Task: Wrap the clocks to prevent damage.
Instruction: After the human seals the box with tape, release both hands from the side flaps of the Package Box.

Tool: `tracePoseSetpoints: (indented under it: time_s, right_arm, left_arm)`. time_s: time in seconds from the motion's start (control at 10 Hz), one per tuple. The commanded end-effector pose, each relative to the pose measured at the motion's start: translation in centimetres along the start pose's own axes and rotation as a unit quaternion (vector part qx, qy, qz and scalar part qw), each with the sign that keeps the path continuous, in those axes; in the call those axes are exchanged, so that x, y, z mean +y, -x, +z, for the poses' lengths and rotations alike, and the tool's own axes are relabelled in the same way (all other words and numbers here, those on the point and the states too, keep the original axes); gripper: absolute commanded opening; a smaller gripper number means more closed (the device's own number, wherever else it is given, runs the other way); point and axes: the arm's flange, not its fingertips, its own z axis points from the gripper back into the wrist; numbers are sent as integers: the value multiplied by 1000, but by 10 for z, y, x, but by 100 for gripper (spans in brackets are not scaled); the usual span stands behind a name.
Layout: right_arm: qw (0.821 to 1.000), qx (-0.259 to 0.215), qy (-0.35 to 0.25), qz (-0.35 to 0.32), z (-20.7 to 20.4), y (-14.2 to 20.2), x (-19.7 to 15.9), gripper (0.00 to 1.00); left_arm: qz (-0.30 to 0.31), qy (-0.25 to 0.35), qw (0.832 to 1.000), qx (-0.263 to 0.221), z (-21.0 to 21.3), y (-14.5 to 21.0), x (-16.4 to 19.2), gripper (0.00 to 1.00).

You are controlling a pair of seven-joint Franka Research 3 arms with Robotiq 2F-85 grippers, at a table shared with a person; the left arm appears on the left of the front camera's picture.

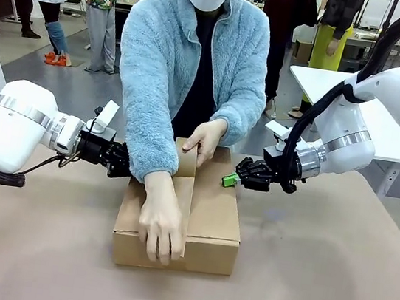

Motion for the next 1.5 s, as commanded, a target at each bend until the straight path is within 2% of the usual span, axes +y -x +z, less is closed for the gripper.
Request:
tracePoseSetpoints:
  time_s: [0.0,1.4]
  right_arm:
    - [1000,2,10,-4,-3,2,2,1]
    - [1000,2,10,-4,-3,2,2,1]
  left_arm:
    - [-3,2,1000,6,-1,1,0,0]
    - [-3,2,1000,6,-1,1,0,0]
